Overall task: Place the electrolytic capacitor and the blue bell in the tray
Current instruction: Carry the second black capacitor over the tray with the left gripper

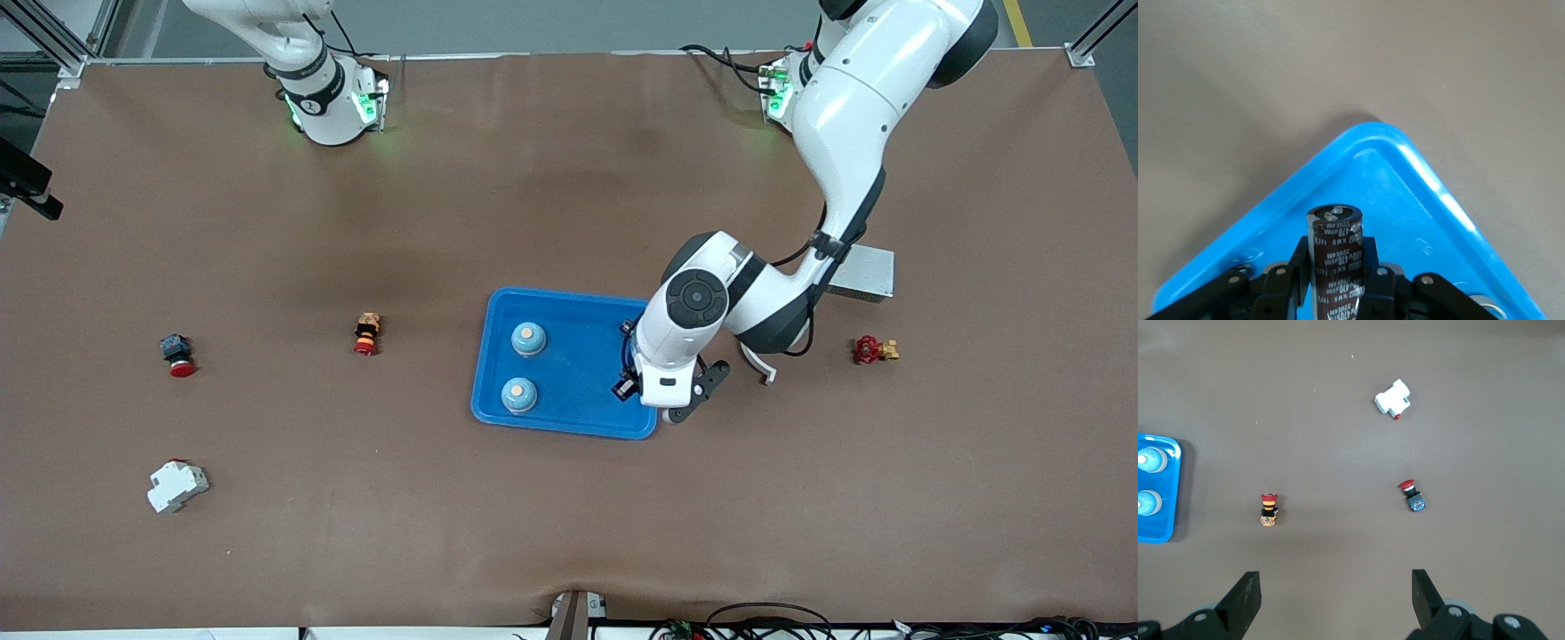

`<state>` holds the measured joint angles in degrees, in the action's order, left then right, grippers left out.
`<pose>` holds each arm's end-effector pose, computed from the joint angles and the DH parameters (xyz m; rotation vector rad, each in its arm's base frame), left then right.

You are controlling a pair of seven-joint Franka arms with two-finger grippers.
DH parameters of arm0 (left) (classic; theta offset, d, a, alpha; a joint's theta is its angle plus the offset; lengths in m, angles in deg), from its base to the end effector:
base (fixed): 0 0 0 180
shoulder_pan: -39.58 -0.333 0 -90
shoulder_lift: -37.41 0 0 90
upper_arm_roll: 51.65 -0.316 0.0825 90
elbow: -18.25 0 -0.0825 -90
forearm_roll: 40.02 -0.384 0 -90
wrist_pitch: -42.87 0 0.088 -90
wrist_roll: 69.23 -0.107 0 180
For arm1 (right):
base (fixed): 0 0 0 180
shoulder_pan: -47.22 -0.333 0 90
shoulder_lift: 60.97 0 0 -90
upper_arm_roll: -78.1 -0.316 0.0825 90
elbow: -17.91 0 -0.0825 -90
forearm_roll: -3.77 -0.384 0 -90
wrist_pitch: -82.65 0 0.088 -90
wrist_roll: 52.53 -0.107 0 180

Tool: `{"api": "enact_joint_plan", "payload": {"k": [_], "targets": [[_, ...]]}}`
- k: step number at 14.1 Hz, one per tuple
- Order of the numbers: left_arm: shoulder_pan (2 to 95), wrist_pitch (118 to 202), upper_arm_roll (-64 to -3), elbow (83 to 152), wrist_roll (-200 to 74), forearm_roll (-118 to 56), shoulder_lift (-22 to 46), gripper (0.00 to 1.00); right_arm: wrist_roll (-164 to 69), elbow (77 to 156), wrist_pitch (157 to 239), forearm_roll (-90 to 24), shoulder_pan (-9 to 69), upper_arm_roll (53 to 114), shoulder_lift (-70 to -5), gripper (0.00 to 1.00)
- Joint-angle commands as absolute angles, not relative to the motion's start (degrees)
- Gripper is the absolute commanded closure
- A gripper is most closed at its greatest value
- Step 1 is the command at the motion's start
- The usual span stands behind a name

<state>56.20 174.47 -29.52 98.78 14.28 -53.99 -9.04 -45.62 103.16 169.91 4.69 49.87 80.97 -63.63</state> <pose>0.6191 -0.4102 0.2567 2.7672 1.1069 0.0032 0.5316 -0.0540 0.6843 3.1165 0.0355 0.1239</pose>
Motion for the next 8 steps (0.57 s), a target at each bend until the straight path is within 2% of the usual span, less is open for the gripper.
{"api": "enact_joint_plan", "payload": {"k": [1,8], "targets": [[57.3,177.9,-30.2,95.7,14.4,-53.3,-11.8,1.0,-49.9,102.2,166.5,4.0,51.2,80.0,-63.0,0.0],[60.1,180.6,-32.1,95.7,14.4,-53.5,-14.3,1.0,-50.2,102.1,165.5,3.5,50.9,79.9,-63.0,0.0]]}}
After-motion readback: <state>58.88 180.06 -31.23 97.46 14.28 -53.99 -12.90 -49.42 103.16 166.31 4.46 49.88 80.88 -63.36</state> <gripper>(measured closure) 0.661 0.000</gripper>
